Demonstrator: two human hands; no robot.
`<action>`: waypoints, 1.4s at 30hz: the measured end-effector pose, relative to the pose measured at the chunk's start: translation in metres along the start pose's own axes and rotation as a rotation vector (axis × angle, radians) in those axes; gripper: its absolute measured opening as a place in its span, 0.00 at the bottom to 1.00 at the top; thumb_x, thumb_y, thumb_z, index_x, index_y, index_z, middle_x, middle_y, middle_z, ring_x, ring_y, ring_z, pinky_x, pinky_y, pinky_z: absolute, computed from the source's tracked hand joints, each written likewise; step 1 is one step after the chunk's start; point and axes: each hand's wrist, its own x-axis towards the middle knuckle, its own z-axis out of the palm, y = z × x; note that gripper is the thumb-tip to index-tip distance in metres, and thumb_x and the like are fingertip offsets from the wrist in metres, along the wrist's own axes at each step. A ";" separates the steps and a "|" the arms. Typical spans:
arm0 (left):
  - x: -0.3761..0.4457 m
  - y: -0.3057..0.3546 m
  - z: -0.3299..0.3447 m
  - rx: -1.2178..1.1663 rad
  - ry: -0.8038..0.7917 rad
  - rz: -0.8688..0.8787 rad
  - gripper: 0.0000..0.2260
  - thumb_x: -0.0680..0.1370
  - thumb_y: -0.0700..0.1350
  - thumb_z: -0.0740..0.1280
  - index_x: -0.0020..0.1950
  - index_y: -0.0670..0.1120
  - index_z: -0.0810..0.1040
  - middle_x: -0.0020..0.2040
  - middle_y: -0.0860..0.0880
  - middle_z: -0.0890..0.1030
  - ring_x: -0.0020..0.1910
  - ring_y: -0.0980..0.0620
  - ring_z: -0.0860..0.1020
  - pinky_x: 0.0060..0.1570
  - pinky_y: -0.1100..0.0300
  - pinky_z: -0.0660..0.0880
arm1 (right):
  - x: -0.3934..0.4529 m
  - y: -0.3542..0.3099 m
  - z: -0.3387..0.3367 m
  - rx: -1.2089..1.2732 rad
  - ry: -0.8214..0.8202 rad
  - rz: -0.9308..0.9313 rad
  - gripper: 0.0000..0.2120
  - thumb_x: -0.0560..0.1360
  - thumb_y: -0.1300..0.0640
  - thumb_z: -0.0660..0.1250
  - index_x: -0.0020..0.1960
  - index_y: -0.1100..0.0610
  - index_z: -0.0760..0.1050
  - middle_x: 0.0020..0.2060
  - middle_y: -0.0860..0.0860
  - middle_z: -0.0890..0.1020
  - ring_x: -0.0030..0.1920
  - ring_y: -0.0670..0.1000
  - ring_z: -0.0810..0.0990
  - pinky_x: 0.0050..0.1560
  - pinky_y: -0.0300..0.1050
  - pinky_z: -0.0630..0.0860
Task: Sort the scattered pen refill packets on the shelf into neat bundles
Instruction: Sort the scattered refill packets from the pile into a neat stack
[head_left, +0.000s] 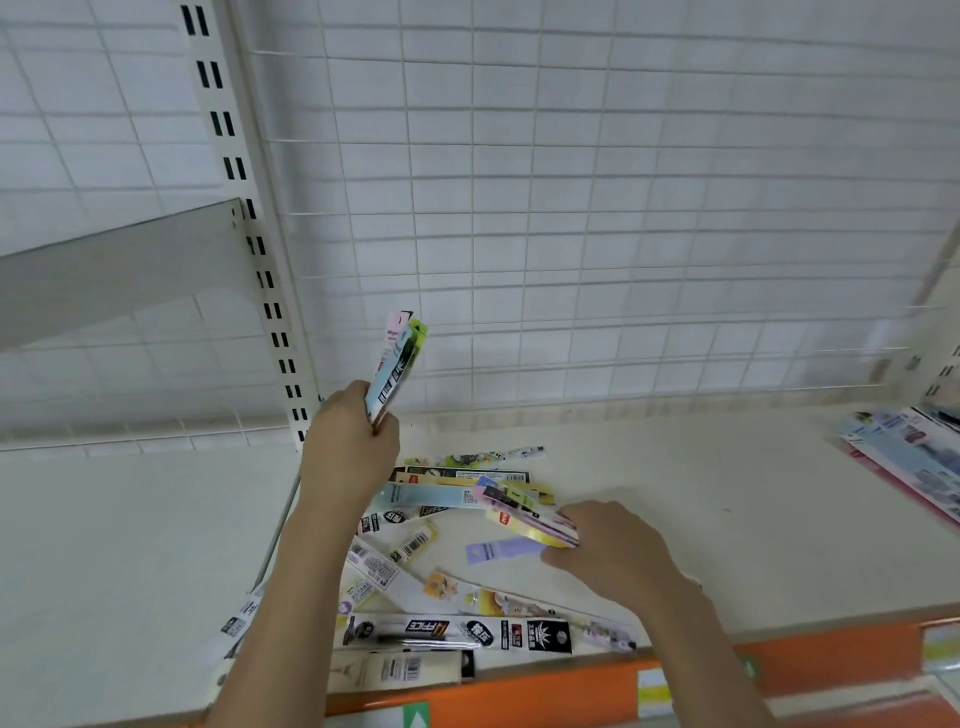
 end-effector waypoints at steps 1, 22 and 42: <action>0.000 -0.001 -0.001 -0.009 0.017 0.003 0.04 0.75 0.36 0.60 0.40 0.40 0.69 0.34 0.43 0.72 0.33 0.43 0.69 0.29 0.56 0.64 | 0.001 0.000 0.001 -0.002 0.023 0.004 0.14 0.74 0.44 0.64 0.55 0.50 0.75 0.50 0.49 0.80 0.50 0.51 0.78 0.43 0.42 0.70; -0.029 0.066 0.055 -0.119 -0.022 -0.125 0.06 0.79 0.45 0.60 0.48 0.41 0.69 0.29 0.48 0.70 0.27 0.49 0.69 0.26 0.58 0.62 | 0.021 0.076 -0.041 0.369 0.341 -0.083 0.12 0.78 0.47 0.60 0.53 0.56 0.65 0.34 0.46 0.72 0.34 0.51 0.74 0.32 0.42 0.67; -0.101 0.277 0.231 -0.399 -0.273 -0.498 0.04 0.79 0.41 0.56 0.52 0.41 0.66 0.38 0.43 0.72 0.35 0.48 0.74 0.31 0.59 0.67 | 0.026 0.330 -0.166 0.889 0.277 0.201 0.06 0.77 0.60 0.58 0.44 0.58 0.60 0.32 0.50 0.65 0.31 0.50 0.65 0.35 0.45 0.63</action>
